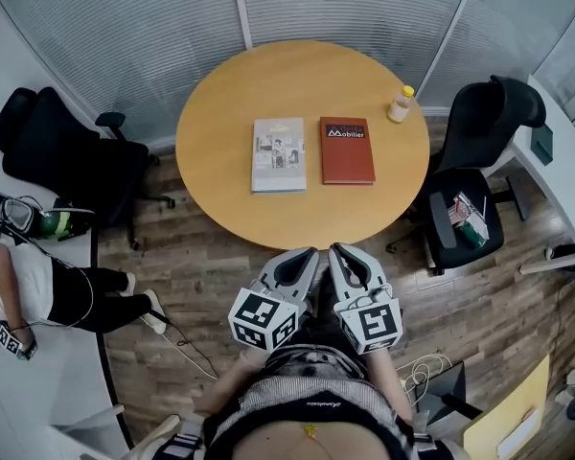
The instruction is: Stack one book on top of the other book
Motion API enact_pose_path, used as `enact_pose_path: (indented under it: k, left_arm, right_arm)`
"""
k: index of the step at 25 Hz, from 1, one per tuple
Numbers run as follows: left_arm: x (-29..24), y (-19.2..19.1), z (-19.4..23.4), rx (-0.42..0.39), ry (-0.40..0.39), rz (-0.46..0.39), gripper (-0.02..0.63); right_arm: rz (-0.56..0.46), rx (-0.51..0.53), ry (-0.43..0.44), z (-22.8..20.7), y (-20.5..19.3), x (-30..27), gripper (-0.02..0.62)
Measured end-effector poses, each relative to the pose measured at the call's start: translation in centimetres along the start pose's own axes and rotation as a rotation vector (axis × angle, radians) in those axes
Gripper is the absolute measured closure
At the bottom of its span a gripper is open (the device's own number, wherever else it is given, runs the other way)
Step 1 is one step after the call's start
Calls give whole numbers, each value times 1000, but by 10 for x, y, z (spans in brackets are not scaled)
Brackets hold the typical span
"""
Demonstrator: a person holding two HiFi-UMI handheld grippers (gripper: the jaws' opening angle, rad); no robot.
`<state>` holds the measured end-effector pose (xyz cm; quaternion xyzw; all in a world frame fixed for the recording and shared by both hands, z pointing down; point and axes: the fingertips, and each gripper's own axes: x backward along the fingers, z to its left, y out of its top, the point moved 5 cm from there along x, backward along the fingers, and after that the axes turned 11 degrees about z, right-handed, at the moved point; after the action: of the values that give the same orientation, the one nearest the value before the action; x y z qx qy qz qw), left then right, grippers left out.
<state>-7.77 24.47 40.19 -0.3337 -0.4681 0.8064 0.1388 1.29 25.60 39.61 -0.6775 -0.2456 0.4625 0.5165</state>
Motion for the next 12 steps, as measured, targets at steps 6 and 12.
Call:
enact_pose_path:
  k: [6,12]
  left_arm:
    - [-26,20,7,-6,23,-10,589]
    - [-69,53,16,-36,32,-8,589]
  right_arm:
    - [-12,2,23,-29,10,-17,569]
    - [-16,21,36,-73,26,-40,569]
